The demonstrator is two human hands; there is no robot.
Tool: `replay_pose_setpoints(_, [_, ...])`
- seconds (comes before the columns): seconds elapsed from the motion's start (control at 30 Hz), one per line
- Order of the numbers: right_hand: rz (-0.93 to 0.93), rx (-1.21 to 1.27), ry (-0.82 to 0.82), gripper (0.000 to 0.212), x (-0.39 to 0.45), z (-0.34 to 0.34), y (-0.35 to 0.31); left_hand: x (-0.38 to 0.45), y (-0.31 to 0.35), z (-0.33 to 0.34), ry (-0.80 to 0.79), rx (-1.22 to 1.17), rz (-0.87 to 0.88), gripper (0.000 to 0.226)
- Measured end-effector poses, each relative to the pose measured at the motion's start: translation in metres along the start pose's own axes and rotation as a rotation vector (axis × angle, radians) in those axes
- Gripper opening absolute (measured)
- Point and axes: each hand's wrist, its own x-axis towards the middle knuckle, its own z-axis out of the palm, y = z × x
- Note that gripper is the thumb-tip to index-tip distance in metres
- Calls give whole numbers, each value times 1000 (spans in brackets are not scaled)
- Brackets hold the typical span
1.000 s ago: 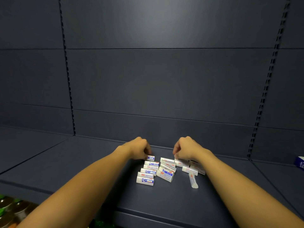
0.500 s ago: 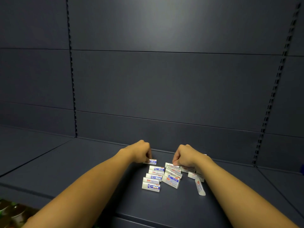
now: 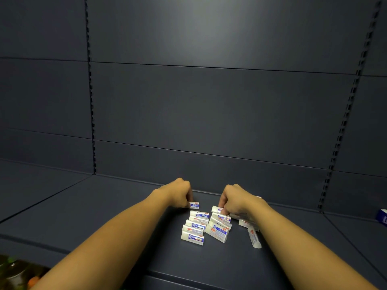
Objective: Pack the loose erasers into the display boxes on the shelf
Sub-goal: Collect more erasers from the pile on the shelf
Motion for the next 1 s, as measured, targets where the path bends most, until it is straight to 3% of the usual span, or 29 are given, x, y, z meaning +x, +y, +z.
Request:
replay_pose_setpoints(0.2, [9,15,36,11,1,5,-1,0,-3,2,56,-49,-53,15])
replay_pose_setpoints(0.57, [-22,24,309,15,-15,-46,-13,3,11,-58,233,-84,-86,11])
replay_pose_setpoints(1.0, [148,147,322,9,-83,-69,32,28,84,-58,173,-157,153,10])
